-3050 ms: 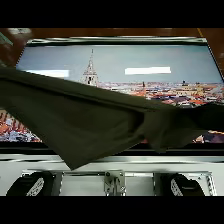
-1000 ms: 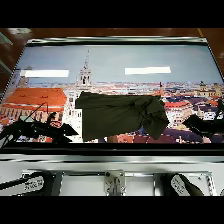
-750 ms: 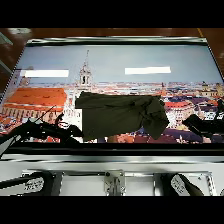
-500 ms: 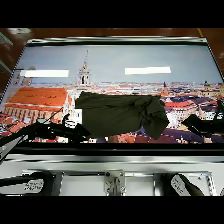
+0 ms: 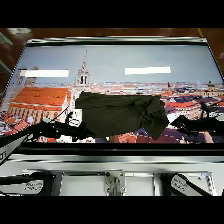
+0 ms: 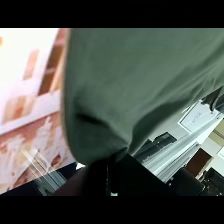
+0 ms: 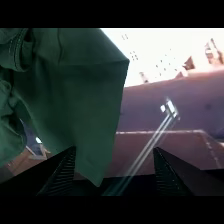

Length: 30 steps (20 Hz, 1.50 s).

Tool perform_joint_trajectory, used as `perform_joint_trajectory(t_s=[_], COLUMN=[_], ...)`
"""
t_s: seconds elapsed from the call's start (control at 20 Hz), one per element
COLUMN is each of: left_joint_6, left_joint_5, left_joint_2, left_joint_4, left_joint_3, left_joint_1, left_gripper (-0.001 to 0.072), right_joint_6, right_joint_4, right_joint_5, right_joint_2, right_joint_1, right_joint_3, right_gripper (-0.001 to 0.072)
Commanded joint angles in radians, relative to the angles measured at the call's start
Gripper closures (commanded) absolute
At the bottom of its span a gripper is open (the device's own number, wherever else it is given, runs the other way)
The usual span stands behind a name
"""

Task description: Fold the shirts.

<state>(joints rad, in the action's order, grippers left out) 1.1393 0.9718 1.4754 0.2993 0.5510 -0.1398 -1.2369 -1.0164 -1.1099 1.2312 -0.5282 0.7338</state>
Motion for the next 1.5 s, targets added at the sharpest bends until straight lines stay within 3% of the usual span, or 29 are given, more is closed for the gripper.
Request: perform_joint_trajectory(t_s=[0.0, 0.15, 0.4, 0.65, 1.0, 1.2, 1.25, 1.3, 1.4, 1.45], left_joint_6=[-0.010, -0.010, -0.010, -0.007, 0.019, 0.025, 0.025, 0.025, 0.025, 0.025], left_joint_5=[0.014, 0.030, 0.023, 0.023, 0.024, 0.024, 0.024, 0.024, 0.024, 0.023], left_joint_2=[-0.018, -0.045, -0.059, -0.059, -0.059, -0.059, -0.060, -0.060, -0.061, -0.064], left_joint_4=[0.003, 0.007, 0.006, 0.007, 0.006, 0.006, 0.006, 0.006, 0.006, 0.006], left_joint_3=[0.004, 0.004, 0.004, 0.004, 0.004, 0.005, 0.005, 0.005, 0.008, 0.017], left_joint_1=[-0.002, -0.002, -0.002, -0.002, -0.002, -0.002, -0.002, -0.002, -0.002, -0.002], left_gripper=[0.0673, 0.0673, 0.0673, 0.0673, 0.0673, 0.0673, 0.0673, 0.0673, 0.0673, 0.0674], right_joint_6=[0.045, 0.039, 0.041, 0.111, 0.201, 0.261, 0.272, 0.272, 0.272, 0.269], right_joint_4=[0.033, 0.034, 0.003, 0.023, 0.280, 0.291, 0.287, 0.281, 0.284, 0.291], right_joint_5=[0.134, 0.268, 0.291, 0.188, 0.212, 0.069, 0.042, 0.022, 0.005, 0.000], right_joint_2=[0.108, 0.127, 0.129, 0.219, 0.301, 0.325, 0.325, 0.325, 0.325, 0.325], right_joint_1=[0.089, 0.095, 0.063, 0.063, 0.063, 0.063, 0.063, 0.063, 0.063, 0.063], right_joint_3=[0.001, 0.018, 0.089, 0.089, 0.089, 0.089, 0.089, 0.089, 0.089, 0.089], right_gripper=[0.0081, 0.0081, 0.0081, 0.0081, 0.0082, 0.0083, 0.0145, 0.0291, 0.0458, 0.0617])
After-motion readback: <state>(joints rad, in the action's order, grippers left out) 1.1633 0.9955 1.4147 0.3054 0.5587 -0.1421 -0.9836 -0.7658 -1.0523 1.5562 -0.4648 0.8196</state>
